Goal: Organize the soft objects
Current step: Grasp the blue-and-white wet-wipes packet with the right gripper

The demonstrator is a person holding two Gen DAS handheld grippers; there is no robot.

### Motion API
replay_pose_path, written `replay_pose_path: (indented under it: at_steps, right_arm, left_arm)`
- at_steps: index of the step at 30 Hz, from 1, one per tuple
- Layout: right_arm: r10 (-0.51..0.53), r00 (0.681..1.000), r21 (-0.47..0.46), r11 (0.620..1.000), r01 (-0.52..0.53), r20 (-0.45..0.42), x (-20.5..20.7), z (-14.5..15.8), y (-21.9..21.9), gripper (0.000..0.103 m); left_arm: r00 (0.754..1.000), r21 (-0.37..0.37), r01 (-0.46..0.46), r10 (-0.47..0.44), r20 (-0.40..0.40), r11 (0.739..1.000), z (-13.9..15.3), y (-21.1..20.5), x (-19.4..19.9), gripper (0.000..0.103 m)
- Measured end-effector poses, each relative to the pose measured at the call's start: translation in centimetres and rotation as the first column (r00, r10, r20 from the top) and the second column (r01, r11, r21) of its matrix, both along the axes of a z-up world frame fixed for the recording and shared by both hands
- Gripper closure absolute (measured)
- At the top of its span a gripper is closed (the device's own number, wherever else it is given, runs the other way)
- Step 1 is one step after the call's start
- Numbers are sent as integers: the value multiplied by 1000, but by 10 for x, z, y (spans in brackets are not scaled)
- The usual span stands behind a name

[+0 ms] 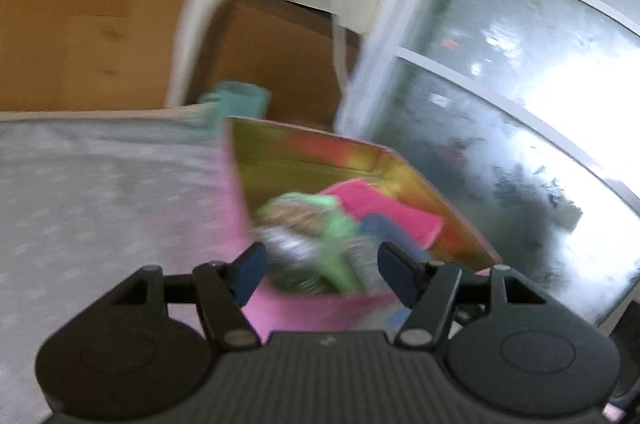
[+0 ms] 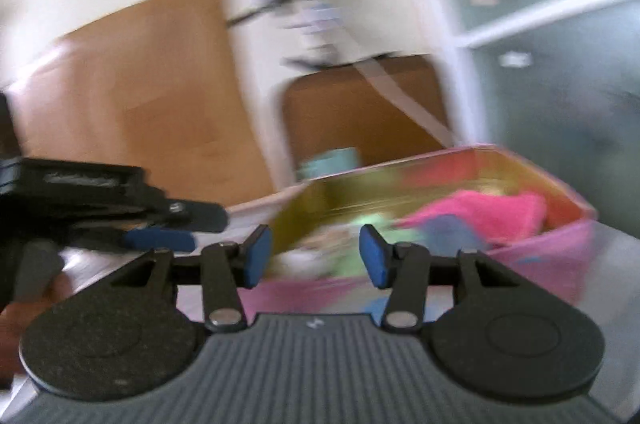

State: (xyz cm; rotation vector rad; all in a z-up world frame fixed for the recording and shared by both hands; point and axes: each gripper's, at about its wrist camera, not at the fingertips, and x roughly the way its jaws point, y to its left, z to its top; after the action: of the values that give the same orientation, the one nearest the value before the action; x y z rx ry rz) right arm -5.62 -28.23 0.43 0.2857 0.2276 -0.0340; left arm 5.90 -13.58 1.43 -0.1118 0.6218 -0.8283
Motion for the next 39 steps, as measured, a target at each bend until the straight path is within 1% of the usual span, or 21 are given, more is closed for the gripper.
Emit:
replay_pose_path:
  at_steps: [3,6,8,10,12,13,14,15,16,17,18,20,21,25,27,29,32,33,34,37,39]
  right_arm:
    - [214,975,-53,975,-217,-62,-4,-8,32,50]
    - [299,936,-91,943,-320,-187,4,-21,66,48]
    - [318,907,-126,924,-362,-277,10,-30,84,43]
    - [281,898,-183,916,-356,-340,13,-37,94,22]
    - [233,897,-234,913,-335,-376,16,-43,99,15]
    - [230,900,-221,919,-325,-370,16,-43,98,17]
    - [239,894,-184,927,-326,-380,18,-43,97,24]
    - [249,889,-136,937,-321,-385,22,-41,96,37]
    - [218,894,-137,947,-291,-392,24,-38,101,51]
    - [192,896,-151,950,-272,-401,24,-36,108,56]
    - [195,893,-131,954,-268,-405,26,-35,114,64]
    - [256,883,-46,954,-297,-394,23,-34,126,66]
    - [292,876,-34,943,-330,-384,23,-35,136,64]
    - [333,863,-131,904,-407,-380,17,-34,156,58]
    - [325,872,-132,910,-394,-365,14,-31,149,57]
    - [295,894,-144,922,-358,-337,9,-27,139,54]
    - [254,922,-149,940,-306,-292,11,-21,121,36]
    - [261,922,-141,940,-309,-286,12,-20,119,23]
    - [277,917,-127,938,-323,-287,17,-21,116,14]
    - [312,892,-120,923,-366,-327,36,-28,121,13]
    - [320,874,-127,913,-387,-366,50,-38,128,13]
  left_arm:
    - [995,32,-93,93,-22,995,-3,51,-9,40]
    - [979,59,-184,189,-77,981,-18,102,-15,40]
    - [959,77,-242,251,-135,967,-31,133,-19,40]
    - [947,66,-250,259,-193,966,-43,157,-25,39]
    - [942,50,-241,246,-227,969,-51,170,-31,38]
    - [942,42,-235,238,-237,971,-53,172,-32,38]
    - [942,27,-226,225,-251,974,-55,176,-34,38]
    - [941,12,-216,211,-263,976,-56,178,-35,38]
    - [941,-3,-207,198,-273,978,-58,176,-35,38]
    - [941,-14,-202,190,-280,979,-59,176,-36,38]
    - [941,-20,-201,187,-281,979,-60,177,-36,38]
    - [940,-25,-204,189,-284,979,-62,175,-38,38]
    - [938,-28,-211,194,-288,977,-63,176,-39,38]
    - [937,-32,-241,223,-270,970,-61,184,-43,38]
    - [939,-25,-249,235,-251,968,-57,186,-40,38]
    - [938,-34,-248,232,-257,968,-54,186,-34,37]
    - [935,-53,-229,205,-289,972,-55,177,-26,35]
    - [933,-53,-225,199,-300,973,-57,172,-24,35]
    - [930,-49,-222,197,-309,974,-59,167,-23,34]
    - [919,-48,-226,197,-340,973,-66,156,-18,28]
    - [903,-66,-243,201,-381,968,-71,151,-14,27]
